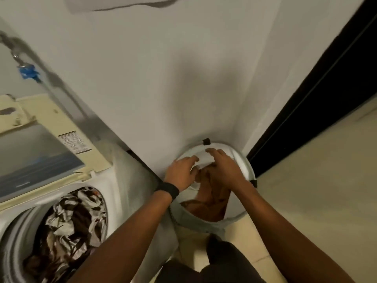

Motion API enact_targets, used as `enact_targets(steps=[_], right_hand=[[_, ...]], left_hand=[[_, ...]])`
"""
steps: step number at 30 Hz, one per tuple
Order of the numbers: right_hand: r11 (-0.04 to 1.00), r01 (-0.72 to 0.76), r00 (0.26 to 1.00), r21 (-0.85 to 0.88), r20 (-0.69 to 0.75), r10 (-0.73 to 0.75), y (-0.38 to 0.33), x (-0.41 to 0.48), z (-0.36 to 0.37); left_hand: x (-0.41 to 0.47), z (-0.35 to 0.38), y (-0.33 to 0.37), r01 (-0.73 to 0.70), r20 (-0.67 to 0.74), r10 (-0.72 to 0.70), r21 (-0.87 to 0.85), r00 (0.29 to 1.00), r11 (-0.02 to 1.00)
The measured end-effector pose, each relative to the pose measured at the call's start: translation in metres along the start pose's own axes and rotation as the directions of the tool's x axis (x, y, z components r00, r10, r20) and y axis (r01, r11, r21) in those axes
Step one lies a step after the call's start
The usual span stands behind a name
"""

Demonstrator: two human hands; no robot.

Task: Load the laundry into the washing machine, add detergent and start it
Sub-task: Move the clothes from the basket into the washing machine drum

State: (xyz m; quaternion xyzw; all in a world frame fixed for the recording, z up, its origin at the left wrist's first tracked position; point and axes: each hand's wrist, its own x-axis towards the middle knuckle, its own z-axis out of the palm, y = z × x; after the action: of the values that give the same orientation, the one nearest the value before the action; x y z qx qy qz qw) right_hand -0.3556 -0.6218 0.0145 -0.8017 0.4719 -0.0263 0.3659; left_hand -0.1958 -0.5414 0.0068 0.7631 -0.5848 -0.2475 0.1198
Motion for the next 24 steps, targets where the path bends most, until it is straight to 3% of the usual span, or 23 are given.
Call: enact_targets(steps=[8, 16, 21, 24], right_hand=[[0.987, -0.124, 0.976, -0.098, 0.165, 0.139, 0.097, 0.042, 0.038], [0.958, -0.222, 0.834, -0.182, 0.473, 0.283, 0.133, 0.082, 0.155], [0.967, 0.023, 0.813, -0.252, 0.568, 0.129, 0.146, 0.081, 0.216], [0.931, 0.090, 0.791, -0.353, 0.593, 0.148, 0.153, 0.082, 0.235]], left_hand=[[0.047, 0.079, -0.030, 0.188, 0.155, -0.172, -0.098, 0.973, 0.977], [0.065, 0.152, -0.077, 0.306, 0.358, -0.280, -0.018, 0.891, 0.952], [0.066, 0.175, -0.094, 0.336, 0.416, -0.307, 0.004, 0.856, 0.942], [0.062, 0.180, -0.108, 0.391, 0.405, -0.350, -0.021, 0.845, 0.920]])
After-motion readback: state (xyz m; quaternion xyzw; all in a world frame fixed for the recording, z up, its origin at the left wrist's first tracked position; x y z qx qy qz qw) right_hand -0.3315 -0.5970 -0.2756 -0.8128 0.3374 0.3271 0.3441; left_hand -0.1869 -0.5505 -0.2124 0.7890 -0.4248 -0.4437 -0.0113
